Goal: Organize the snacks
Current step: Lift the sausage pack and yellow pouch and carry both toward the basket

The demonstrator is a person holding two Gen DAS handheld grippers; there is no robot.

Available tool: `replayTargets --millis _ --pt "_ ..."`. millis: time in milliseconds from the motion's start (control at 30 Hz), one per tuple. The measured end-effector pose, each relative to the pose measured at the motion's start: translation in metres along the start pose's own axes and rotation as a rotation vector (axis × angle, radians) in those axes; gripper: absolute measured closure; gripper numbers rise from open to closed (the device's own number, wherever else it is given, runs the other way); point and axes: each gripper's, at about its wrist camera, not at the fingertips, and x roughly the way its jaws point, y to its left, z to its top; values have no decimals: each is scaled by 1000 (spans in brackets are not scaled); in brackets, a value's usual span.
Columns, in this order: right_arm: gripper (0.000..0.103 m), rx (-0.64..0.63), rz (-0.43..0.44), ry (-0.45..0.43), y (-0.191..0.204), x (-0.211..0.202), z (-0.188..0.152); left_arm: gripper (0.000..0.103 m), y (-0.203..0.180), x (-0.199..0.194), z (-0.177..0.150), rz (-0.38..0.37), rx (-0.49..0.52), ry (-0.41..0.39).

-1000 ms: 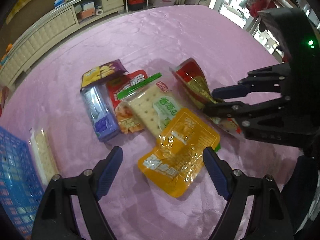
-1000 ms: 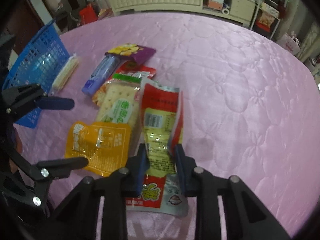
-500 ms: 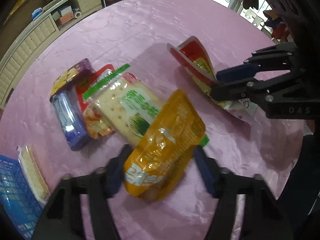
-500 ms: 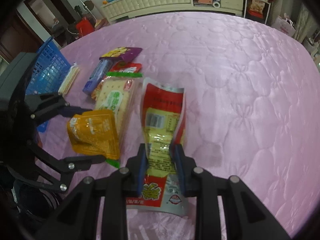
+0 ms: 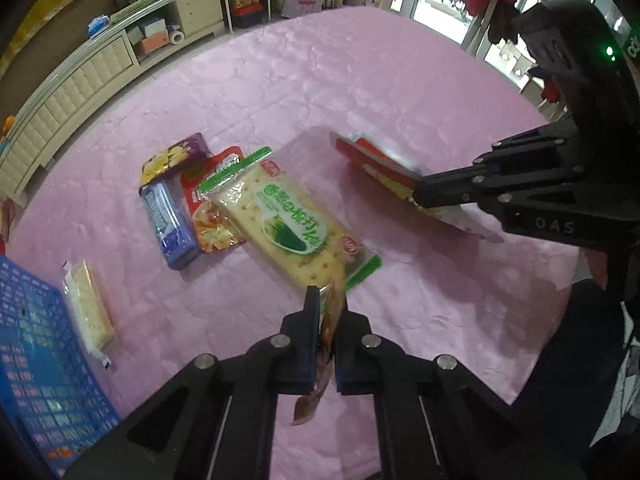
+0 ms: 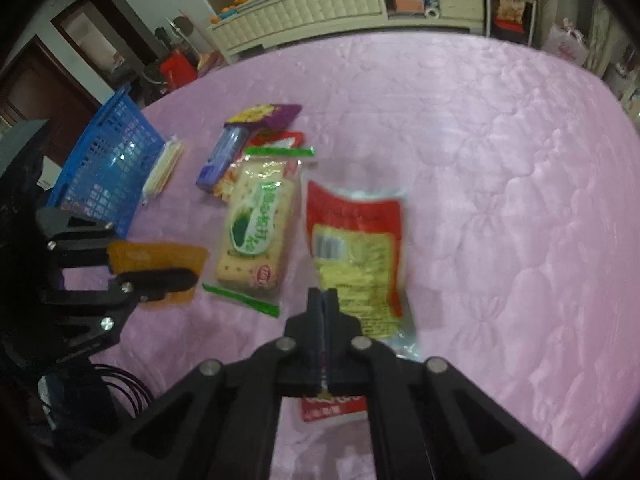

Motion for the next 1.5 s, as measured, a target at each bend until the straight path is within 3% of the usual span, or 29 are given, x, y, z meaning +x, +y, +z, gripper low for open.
replayTargets --millis 233,700,1133,1500 --pt "101 3 -15 11 12 -9 -12 98 -6 -37 -16 42 -39 -74" --pt "101 -86 17 -136 102 -77 8 98 23 -125 -46 88 -131 -225" --pt "101 -190 118 -241 207 -91 45 98 88 -203 -96 195 -221 -287" --pt "101 -286 182 -252 287 -74 72 98 146 -237 -134 269 -317 -304"
